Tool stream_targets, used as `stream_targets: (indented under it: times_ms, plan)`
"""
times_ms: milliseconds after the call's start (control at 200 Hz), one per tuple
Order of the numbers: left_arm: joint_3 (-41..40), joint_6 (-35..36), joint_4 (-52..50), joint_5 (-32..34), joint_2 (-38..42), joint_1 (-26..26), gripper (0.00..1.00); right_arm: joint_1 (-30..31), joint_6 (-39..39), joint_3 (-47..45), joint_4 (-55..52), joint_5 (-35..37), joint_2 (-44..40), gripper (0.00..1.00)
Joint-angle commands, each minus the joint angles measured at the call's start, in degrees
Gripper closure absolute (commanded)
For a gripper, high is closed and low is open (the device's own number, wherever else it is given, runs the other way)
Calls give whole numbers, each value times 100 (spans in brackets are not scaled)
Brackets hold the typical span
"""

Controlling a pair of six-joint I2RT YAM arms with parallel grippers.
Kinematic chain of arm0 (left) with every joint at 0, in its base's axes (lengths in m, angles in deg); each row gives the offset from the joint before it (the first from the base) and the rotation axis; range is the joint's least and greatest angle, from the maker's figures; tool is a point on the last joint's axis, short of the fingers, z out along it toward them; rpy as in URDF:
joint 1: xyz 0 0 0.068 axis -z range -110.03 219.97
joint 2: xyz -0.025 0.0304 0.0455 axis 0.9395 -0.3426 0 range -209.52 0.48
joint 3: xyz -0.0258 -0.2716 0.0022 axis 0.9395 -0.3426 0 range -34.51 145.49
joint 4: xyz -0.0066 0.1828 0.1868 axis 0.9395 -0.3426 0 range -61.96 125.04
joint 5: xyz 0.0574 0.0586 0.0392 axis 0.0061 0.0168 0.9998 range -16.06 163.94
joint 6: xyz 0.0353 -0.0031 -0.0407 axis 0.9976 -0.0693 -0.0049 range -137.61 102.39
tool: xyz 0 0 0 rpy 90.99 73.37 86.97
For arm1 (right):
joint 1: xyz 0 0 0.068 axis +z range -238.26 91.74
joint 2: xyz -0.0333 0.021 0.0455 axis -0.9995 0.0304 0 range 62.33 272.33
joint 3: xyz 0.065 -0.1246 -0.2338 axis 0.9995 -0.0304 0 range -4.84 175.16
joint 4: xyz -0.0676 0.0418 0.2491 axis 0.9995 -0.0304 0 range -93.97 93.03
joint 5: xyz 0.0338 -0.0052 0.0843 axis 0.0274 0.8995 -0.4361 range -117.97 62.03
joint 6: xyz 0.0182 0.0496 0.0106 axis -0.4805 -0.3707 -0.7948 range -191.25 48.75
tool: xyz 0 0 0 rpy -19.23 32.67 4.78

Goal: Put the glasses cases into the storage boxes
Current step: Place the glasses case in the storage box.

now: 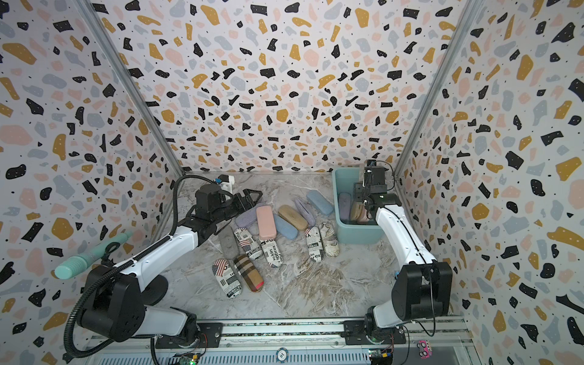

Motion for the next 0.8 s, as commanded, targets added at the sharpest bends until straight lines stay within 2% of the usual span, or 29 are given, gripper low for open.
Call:
stream_targets:
  times_ms: [0, 350, 796]
  plan:
    - [94, 76, 256, -29, 66, 36, 5, -135, 126, -81, 359, -62, 353, 34]
    - [138, 120, 199, -33, 27, 36, 5, -323, 247, 28, 511, 49, 1177, 35]
    - [195, 249, 52, 67, 10, 37, 5, -329, 131, 482, 159, 187, 1970, 31]
